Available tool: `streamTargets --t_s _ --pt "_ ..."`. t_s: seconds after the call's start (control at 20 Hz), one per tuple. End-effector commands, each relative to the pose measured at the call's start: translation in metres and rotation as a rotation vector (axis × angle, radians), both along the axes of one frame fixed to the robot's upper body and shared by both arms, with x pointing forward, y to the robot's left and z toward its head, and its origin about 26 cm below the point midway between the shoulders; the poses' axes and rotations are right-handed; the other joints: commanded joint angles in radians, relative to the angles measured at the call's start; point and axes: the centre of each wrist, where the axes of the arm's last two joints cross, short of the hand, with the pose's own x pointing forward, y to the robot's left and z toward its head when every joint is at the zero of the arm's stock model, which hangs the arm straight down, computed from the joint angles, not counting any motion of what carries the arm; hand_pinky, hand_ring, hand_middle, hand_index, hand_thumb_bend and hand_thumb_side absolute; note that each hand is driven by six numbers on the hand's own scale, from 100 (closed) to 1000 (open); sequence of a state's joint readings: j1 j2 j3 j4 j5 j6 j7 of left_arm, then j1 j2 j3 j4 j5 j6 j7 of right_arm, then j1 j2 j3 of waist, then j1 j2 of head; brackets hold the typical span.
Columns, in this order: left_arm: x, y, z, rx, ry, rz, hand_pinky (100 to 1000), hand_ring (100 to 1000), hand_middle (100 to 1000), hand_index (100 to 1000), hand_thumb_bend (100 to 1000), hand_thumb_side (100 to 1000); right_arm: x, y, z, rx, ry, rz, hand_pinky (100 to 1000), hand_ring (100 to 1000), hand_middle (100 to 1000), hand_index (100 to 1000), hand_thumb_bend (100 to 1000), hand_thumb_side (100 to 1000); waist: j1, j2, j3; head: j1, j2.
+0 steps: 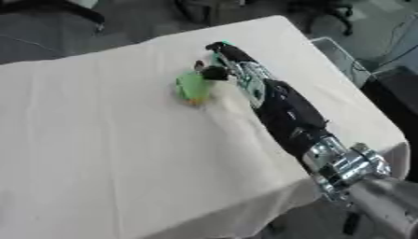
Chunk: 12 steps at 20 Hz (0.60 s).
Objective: Pick up the objects with one hand, pass them to the other hand, and then place them into the box on the other side of the table.
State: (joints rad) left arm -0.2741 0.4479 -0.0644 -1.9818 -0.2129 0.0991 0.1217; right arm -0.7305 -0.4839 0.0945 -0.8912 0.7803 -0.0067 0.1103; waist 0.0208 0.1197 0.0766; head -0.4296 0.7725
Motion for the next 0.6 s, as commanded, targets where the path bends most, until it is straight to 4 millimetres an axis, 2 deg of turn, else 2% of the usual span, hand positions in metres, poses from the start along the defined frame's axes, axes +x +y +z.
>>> streamTargets --t_s 0.05,0.4,0.5,0.6 --pt "-0.002 -0.001 0.006 0.014 -0.018 -0.010 711 928 749 691 250 690 0.003 0.001 0.017 -0.036 0.017 0.058 808 897 960 971 100 864 0.001 -0.009 0.002 -0.006 -0.003" --pt "-0.003 -0.002 0.005 0.006 -0.004 -0.015 712 932 749 691 245 698 0.001 0.012 0.022 -0.082 0.150 0.200 836 889 930 974 100 955 0.002 -0.008 0.001 -0.012 -0.003" --pt "-0.003 -0.002 0.004 0.006 -0.002 -0.014 712 932 749 691 245 700 0.000 0.015 0.024 -0.113 0.193 0.232 845 882 904 968 100 940 0.002 -0.008 0.001 -0.014 -0.003" --pt "-0.003 -0.002 0.004 0.005 0.000 -0.012 712 933 749 690 242 702 -0.001 0.017 0.026 -0.145 0.225 0.256 844 855 842 948 100 903 0.002 -0.008 0.000 -0.015 -0.003"
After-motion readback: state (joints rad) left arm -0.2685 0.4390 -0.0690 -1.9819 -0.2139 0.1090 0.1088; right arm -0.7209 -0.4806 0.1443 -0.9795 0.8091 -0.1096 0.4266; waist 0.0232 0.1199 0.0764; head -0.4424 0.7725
